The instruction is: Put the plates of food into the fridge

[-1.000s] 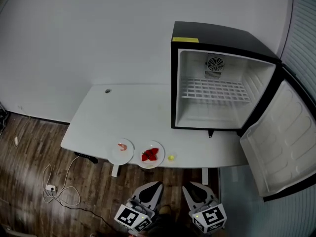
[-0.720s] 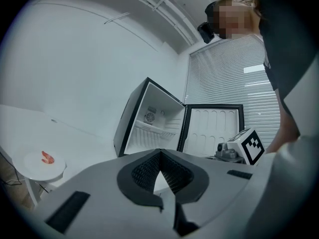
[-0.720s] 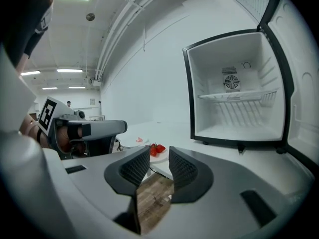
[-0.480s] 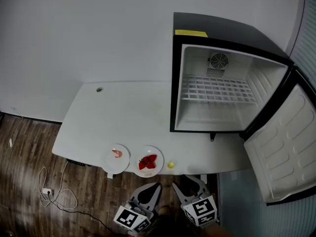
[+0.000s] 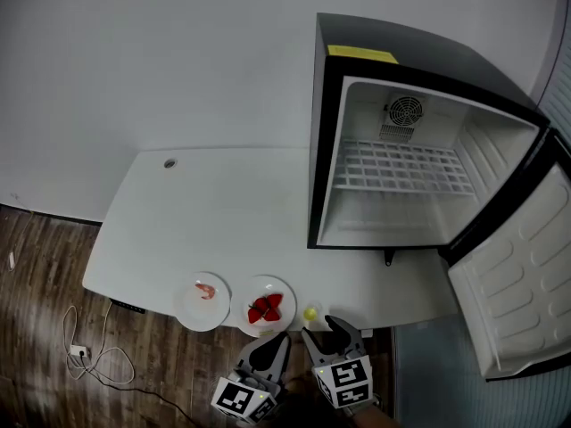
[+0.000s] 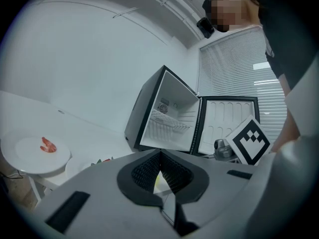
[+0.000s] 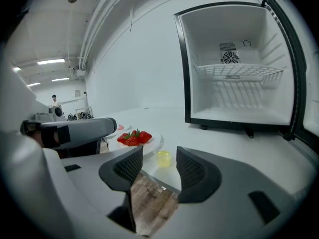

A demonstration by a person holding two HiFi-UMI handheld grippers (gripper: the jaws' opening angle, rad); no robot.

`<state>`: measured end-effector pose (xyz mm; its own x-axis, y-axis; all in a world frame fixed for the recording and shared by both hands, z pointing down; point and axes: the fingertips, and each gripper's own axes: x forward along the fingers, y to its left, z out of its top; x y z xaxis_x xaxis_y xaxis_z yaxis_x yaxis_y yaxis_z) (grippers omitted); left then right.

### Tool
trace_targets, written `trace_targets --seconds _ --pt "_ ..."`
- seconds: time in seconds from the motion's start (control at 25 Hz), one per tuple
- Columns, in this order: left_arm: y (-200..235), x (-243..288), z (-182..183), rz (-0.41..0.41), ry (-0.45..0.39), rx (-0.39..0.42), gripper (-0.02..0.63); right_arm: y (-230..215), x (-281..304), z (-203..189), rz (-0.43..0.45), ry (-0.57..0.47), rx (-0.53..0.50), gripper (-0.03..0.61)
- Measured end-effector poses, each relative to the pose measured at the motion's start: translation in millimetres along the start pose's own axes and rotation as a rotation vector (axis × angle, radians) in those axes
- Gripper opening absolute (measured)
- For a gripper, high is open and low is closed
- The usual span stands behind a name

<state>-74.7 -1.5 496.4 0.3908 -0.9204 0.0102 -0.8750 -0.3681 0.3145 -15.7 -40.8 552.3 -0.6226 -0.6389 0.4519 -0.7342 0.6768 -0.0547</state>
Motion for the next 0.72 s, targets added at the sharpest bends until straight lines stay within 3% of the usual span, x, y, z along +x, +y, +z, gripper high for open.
trace_targets --seconds 0.2,0.72 --pt "13.0 6.2 -4.2 0.039 -0.004 -0.005 0.006 -0.8 14.7 -5.9 -0.041 0.017 0.033 0.19" --pt "16.6 9.9 -12.0 0.029 0.006 -0.019 0.006 -10.2 40.0 -12.8 -0.099 0.092 0.029 0.19"
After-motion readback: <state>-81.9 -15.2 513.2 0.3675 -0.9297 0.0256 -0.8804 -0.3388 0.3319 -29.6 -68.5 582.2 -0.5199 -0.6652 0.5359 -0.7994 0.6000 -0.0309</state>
